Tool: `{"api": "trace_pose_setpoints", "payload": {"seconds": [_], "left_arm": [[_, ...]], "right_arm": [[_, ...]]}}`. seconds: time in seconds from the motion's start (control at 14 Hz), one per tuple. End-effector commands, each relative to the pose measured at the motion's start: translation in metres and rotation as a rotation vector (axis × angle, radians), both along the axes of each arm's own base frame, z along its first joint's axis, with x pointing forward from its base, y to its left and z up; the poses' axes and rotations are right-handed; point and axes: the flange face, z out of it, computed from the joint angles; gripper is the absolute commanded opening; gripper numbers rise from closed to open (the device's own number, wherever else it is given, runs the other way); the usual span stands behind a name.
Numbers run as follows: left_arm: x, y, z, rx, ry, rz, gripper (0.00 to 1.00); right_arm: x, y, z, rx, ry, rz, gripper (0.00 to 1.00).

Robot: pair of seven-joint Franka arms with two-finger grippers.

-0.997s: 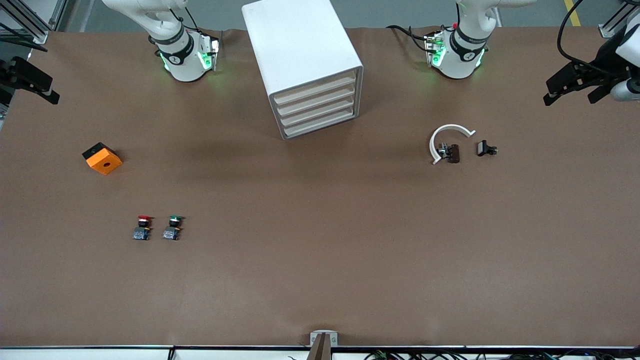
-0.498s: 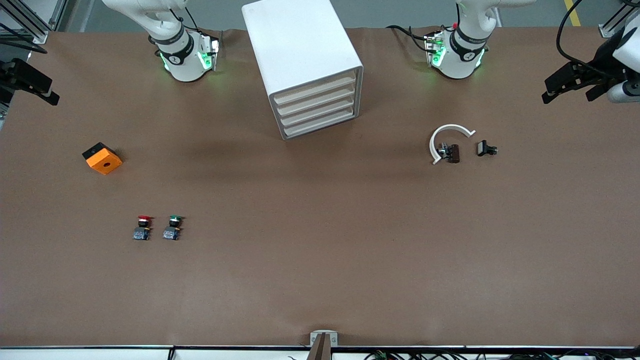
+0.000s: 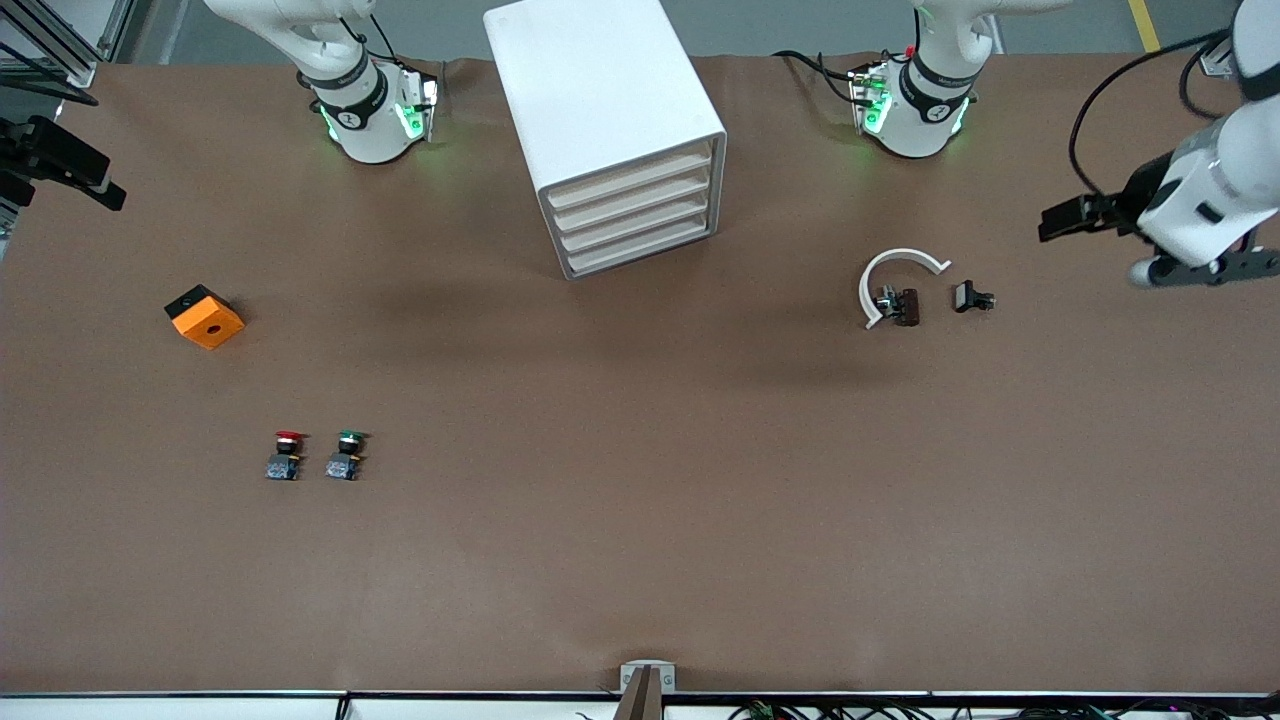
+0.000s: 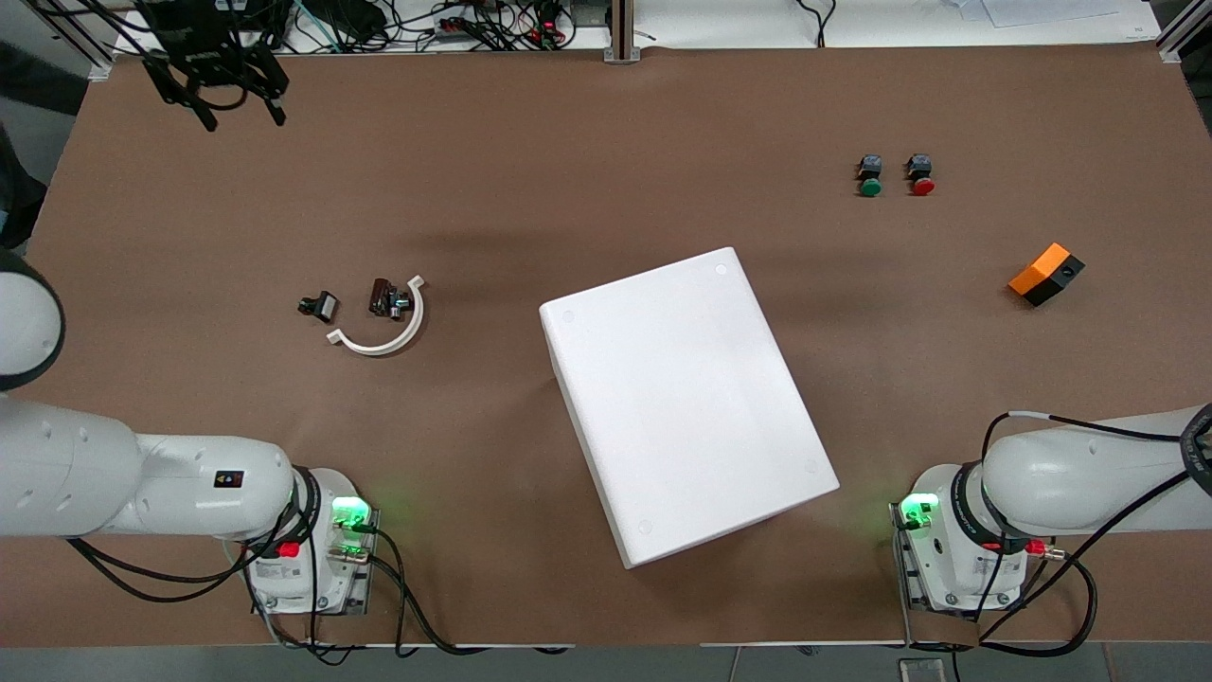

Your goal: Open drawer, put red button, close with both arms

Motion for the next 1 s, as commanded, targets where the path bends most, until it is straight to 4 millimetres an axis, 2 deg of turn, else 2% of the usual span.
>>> {"api": "trace_pose_setpoints", "payload": {"seconds": [0.0, 0.14, 0.21, 0.28, 0.43, 0.5, 0.57, 0.78, 0.85, 0.93], "left_arm": [[0.013, -0.005, -0.044, 0.018, -0.004, -0.013, 1.0], [0.031, -0.011, -0.086, 0.021, 0.002, -0.014, 1.0], [0.038, -0.013, -0.101, 0.021, 0.0, -0.015, 1.0], [0.044, -0.015, -0.117, 0.023, 0.0, -0.01, 1.0], [0.053, -0.031, -0.143, 0.036, -0.002, 0.01, 1.0], [0.057, -0.04, -0.155, 0.046, -0.005, 0.035, 1.0], [0.059, -0.051, -0.164, 0.058, -0.001, 0.055, 1.0], [0.062, -0.079, -0.175, 0.093, 0.008, 0.133, 1.0], [0.067, -0.092, -0.177, 0.114, 0.004, 0.192, 1.0], [0.071, -0.106, -0.18, 0.135, 0.003, 0.249, 1.0]], "right_arm": [[-0.003, 0.002, 0.005, 0.004, -0.004, -0.005, 1.0], [-0.003, 0.0, 0.01, 0.011, -0.016, -0.014, 1.0], [0.0, -0.001, 0.006, 0.008, -0.009, -0.015, 1.0], [0.012, -0.001, -0.012, 0.0, 0.028, -0.011, 1.0], [0.03, 0.002, -0.039, -0.024, 0.07, 0.001, 1.0], [0.051, 0.0, -0.075, -0.024, 0.134, 0.0, 1.0], [0.062, -0.007, -0.097, -0.019, 0.171, -0.007, 1.0], [0.071, -0.013, -0.102, -0.026, 0.141, 0.037, 1.0], [0.078, -0.023, -0.118, -0.02, 0.163, 0.033, 1.0], [0.082, -0.028, -0.124, -0.015, 0.158, 0.025, 1.0]]}}
